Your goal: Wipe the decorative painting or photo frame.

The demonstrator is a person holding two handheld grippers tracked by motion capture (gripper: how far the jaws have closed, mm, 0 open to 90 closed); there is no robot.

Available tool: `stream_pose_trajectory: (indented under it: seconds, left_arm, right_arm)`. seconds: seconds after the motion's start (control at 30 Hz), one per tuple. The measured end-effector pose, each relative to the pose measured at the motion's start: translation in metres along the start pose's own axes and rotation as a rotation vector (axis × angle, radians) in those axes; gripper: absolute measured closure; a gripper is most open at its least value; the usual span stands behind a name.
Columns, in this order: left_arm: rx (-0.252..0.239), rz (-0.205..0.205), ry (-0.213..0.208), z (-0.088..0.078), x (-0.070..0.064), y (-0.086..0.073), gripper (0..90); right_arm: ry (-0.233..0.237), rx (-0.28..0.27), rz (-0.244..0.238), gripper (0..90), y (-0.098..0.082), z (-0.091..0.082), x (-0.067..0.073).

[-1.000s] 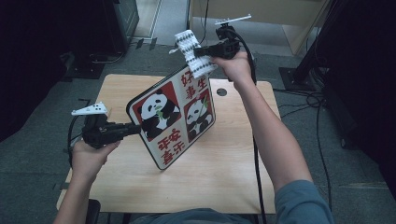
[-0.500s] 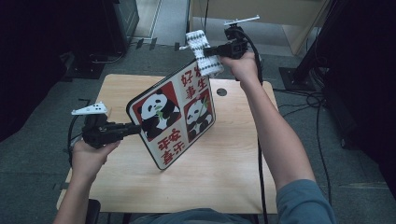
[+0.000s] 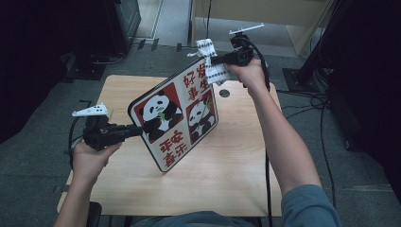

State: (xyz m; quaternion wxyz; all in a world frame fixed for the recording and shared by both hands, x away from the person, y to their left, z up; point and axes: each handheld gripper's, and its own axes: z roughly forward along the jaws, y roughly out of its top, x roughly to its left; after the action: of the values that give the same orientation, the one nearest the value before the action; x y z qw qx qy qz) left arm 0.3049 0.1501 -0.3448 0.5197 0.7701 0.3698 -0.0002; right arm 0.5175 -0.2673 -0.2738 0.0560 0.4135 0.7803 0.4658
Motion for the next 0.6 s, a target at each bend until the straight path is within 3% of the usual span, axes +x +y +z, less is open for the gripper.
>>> stream_pose_trajectory:
  seconds: [0.3,0.6]
  left_arm:
    - [0.001,0.0,-0.002,0.0,0.0,0.0,78.4]
    - [-0.001,-0.001,-0.003,0.0,0.0,0.0,78.3]
  right_arm:
    - [-0.002,0.039,0.015,79.2,-0.01,0.004,-0.006]
    - [0.005,0.042,0.029,79.3,-0.021,0.009,-0.011]
